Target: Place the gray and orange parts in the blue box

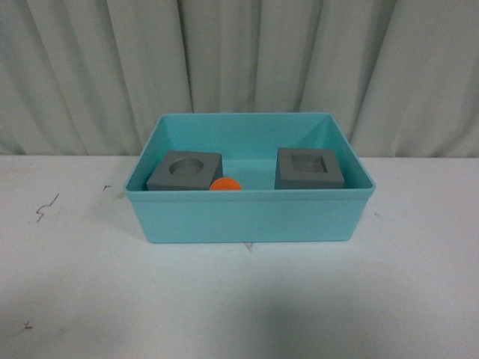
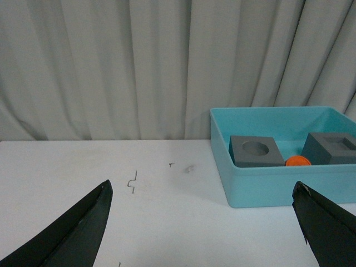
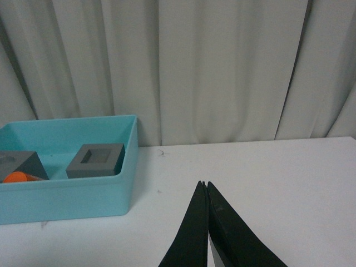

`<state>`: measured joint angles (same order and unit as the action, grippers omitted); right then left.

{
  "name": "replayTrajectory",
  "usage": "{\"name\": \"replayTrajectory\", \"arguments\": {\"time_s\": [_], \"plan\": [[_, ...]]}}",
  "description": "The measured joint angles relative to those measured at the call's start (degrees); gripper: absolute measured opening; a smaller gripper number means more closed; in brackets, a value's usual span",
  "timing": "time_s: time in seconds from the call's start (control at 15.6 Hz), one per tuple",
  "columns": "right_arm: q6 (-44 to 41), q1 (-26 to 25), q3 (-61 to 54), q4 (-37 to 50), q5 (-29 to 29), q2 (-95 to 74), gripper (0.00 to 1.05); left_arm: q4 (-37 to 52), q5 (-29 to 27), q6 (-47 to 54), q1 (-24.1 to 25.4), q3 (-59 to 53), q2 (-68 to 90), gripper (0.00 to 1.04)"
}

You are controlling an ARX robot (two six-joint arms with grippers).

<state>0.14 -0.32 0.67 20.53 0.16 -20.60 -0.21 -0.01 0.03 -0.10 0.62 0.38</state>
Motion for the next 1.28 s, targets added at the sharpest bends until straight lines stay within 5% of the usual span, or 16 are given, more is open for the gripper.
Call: {"name": "replayTrajectory", "arguments": {"time_s": [0.58,0.7,0.96,1.28], "plan": [[0.0,0.0,0.0,-10.6,0.0,10.8,0.02,0.0,0.0,0.0,0.0,0.0,0.0,0.98],[0.0,0.0,0.0,-20.3,-0.1,20.5,0.02,0.0,0.0,0.0,0.0,0.0,0.0,0.98],[0.0,0.0,0.0,-20.8,-0.1,20.4,0.02,0.0,0.0,0.0,0.0,0.0,0.0,0.98],[0.0,0.0,0.0,-20.7,-0.1,20.4,0.59,0.0,0.0,0.0,0.0,0.0,0.0,0.98]]}}
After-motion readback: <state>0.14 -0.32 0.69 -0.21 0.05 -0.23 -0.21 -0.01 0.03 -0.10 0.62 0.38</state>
